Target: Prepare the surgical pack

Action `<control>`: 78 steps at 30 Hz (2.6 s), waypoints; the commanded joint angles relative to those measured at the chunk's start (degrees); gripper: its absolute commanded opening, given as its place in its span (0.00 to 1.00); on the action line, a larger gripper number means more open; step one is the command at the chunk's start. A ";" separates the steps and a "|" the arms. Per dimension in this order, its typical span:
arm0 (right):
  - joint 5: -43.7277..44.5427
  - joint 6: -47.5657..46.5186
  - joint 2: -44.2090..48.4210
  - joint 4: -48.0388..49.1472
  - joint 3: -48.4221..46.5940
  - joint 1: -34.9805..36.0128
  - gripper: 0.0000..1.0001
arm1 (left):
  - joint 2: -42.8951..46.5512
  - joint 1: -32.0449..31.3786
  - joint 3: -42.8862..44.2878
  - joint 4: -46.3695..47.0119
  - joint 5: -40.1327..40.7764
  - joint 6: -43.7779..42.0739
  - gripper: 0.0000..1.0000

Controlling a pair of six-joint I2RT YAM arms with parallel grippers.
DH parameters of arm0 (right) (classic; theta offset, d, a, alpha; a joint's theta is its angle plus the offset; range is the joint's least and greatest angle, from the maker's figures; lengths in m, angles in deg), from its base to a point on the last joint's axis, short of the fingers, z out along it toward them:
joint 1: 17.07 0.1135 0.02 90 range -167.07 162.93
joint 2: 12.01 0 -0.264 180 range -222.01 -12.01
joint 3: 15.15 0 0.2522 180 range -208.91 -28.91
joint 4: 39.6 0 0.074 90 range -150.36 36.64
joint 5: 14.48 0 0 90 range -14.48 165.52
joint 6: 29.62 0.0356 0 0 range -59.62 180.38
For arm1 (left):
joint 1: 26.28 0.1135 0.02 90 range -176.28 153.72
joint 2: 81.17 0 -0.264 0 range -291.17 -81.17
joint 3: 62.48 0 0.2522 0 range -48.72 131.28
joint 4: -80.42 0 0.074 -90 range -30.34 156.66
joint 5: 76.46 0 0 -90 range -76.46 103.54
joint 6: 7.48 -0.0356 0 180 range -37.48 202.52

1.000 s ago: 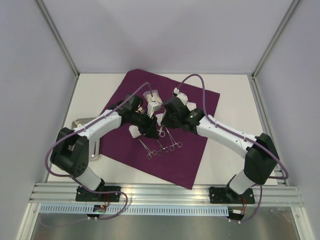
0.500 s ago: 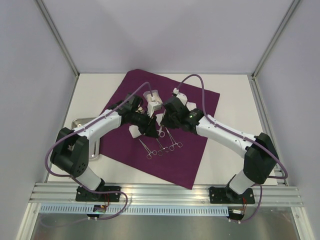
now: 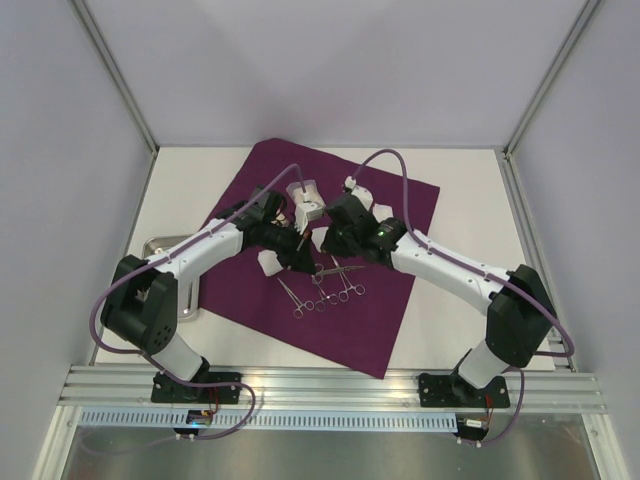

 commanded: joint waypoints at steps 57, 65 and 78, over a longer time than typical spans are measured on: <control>-13.86 -15.76 25.70 10.75 29.66 -7.93 0.03 | 14.01 76.94 -4.95 -34.42 -5.37 -22.21 0.00; -13.69 -14.98 25.34 9.70 27.91 -7.93 0.02 | 11.20 78.61 -4.33 -35.66 -6.95 -23.35 0.00; -13.25 -14.45 24.29 8.56 26.23 -7.85 0.00 | 7.69 78.70 -3.10 -34.43 -6.78 -21.42 0.00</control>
